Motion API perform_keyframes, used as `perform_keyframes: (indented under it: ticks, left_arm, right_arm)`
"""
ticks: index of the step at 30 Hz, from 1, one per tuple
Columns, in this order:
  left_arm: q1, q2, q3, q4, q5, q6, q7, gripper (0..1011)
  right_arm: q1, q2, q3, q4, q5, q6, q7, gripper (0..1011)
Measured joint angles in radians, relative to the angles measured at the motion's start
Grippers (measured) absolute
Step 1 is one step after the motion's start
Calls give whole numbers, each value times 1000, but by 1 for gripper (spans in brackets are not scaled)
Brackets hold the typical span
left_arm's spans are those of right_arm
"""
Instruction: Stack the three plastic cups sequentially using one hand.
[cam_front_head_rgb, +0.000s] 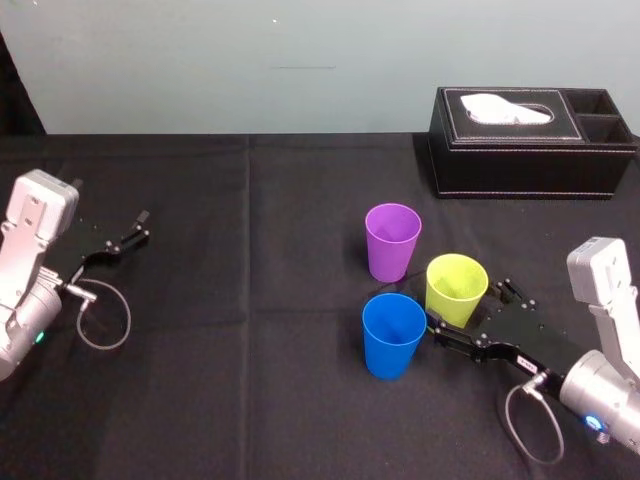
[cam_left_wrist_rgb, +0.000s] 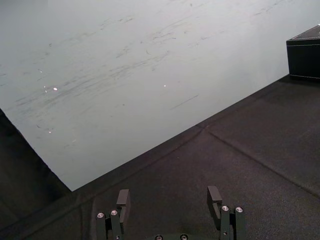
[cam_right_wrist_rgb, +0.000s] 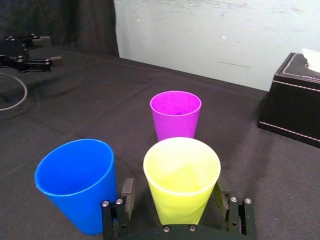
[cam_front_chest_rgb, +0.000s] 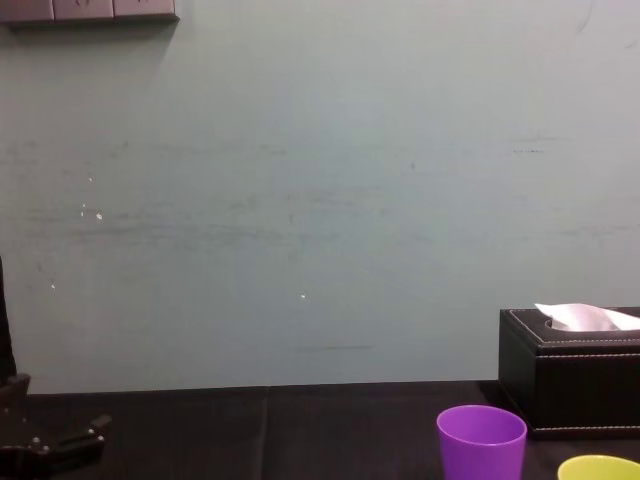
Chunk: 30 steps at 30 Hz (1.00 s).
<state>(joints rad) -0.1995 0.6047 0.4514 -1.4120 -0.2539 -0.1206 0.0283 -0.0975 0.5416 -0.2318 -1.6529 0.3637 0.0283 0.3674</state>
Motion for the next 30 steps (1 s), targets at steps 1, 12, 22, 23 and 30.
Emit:
perform_keyframes:
  ticks: [1, 12, 22, 23, 30]
  left_arm:
    - [0, 0, 0, 0, 0, 0, 0, 1012]
    - [0, 0, 0, 0, 0, 0, 0, 1011]
    - [0, 0, 0, 0, 0, 0, 0, 1011]
    - [0, 0, 0, 0, 0, 0, 0, 1012]
    - [0, 0, 0, 0, 0, 0, 0, 1011]
  right_arm:
    - [2, -5, 1, 2, -1, 2, -3, 1003]
    - [15, -48, 5, 28, -18, 1, -15, 1003]
    - [23, -66, 7, 41, -30, -9, -18, 1003]
    - [23, -66, 7, 41, -30, -9, -18, 1003]
    - [22, -64, 7, 40, -29, -9, -18, 952]
